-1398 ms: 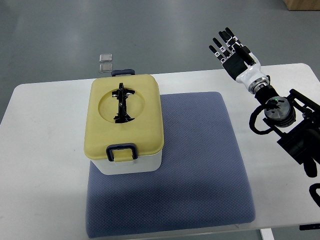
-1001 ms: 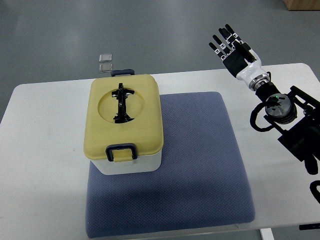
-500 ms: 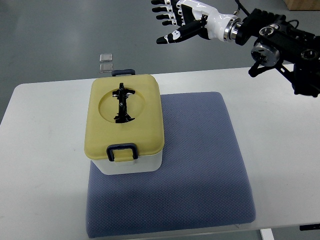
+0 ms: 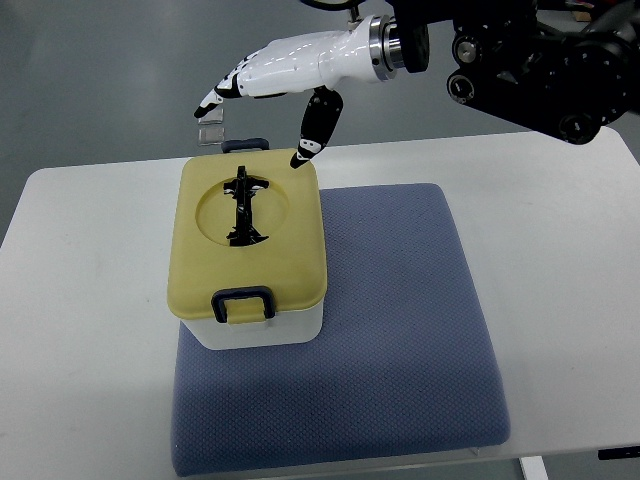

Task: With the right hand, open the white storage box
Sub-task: 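Lower the right hand onto the black handle in the yellow lid, then grasp the black lid handle with the right hand and lift the lid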

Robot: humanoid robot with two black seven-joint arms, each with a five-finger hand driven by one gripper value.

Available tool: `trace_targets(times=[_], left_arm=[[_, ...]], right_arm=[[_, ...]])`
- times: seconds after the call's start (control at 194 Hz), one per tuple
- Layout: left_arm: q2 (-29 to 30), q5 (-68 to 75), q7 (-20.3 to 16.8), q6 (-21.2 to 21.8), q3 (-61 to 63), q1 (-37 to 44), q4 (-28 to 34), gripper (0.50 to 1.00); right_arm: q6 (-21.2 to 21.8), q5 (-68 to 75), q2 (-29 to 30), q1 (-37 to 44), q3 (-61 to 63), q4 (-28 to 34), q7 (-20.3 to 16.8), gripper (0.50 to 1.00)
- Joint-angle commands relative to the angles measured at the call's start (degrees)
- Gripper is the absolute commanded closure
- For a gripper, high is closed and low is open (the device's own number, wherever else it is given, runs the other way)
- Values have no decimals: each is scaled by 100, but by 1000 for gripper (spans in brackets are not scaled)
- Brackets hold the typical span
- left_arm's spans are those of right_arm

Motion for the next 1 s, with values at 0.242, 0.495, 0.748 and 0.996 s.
trace_targets(times=[0.242, 0.495, 0.748, 0.996], left_arm=[[0, 1, 9, 1, -5, 0, 6, 500], [0, 1, 0, 1, 4, 0, 6, 500], [0, 1, 0, 1, -5, 0, 6, 500], [0, -8, 0, 1, -5, 0, 15, 500]], right_arm=[[-950, -772, 236, -39, -543, -9, 244, 564], [-1222, -772, 429, -215, -552, -141, 209, 572], [-1301, -781, 614, -373, -561, -264, 201, 617], [-1380, -825, 728, -444, -569, -308, 201, 826]])
